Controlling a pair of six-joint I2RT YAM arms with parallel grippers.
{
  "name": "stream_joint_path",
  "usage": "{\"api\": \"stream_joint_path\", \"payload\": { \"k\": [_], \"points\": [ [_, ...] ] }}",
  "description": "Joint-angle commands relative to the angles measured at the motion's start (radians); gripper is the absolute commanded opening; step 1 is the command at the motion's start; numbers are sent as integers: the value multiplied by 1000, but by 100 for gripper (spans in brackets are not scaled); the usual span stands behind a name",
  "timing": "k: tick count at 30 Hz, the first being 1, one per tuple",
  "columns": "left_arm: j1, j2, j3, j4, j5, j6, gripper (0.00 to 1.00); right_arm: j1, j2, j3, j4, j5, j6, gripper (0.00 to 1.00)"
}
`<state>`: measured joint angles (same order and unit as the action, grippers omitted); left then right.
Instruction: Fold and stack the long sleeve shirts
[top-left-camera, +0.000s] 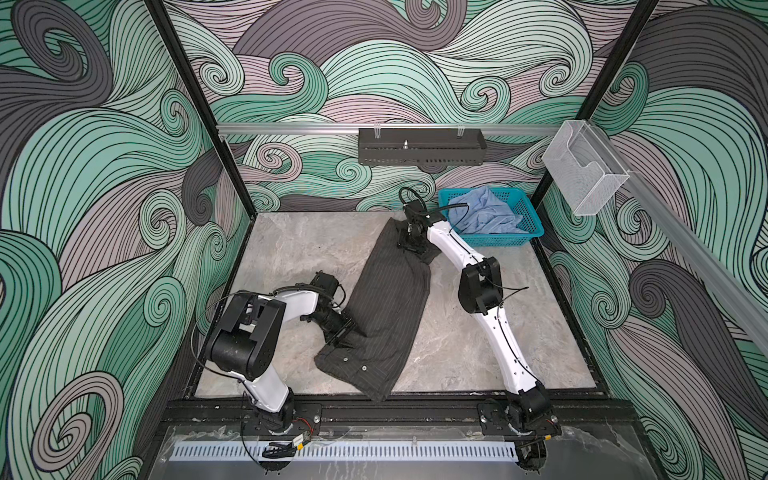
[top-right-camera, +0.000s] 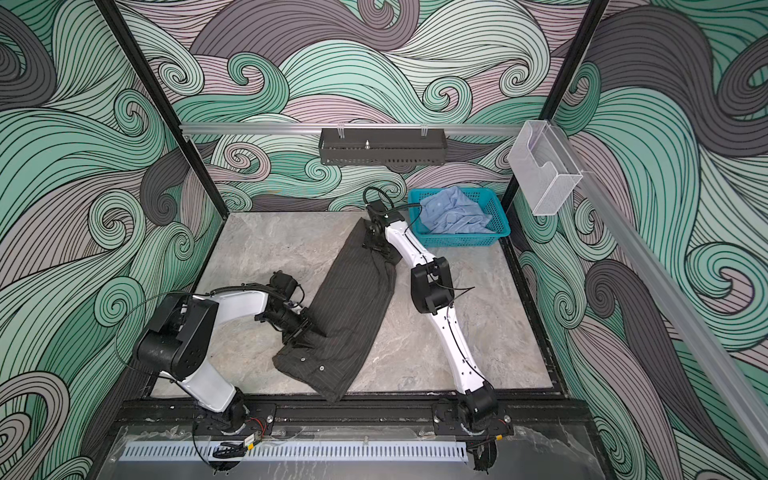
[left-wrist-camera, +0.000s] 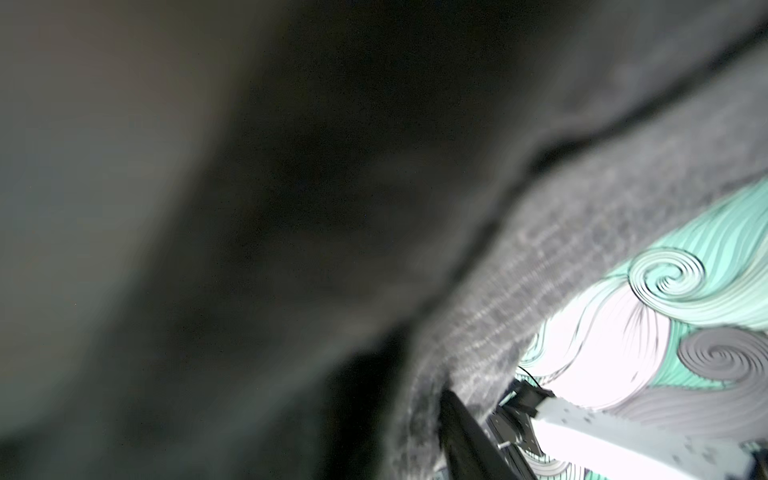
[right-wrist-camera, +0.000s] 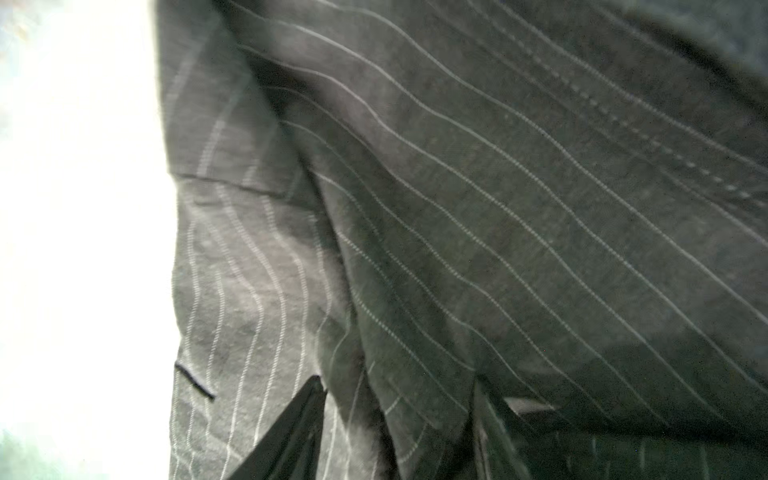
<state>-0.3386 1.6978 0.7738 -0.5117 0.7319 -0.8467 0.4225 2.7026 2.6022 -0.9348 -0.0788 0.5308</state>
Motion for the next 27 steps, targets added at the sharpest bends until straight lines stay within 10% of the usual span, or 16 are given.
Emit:
{"api": "stream_joint_path", "payload": {
  "k": [1, 12, 27],
  "points": [
    [-56, 73, -43, 110, -120, -101, 51, -12, -27, 85, -105, 11, -139, 63],
    [-73, -268, 218, -242, -402, 94, 64, -5, -629, -528, 17, 82, -188, 78],
    [-56, 99, 301, -319, -430, 304, 59, 18, -843, -1327, 294, -134, 107, 73]
  ]
}}
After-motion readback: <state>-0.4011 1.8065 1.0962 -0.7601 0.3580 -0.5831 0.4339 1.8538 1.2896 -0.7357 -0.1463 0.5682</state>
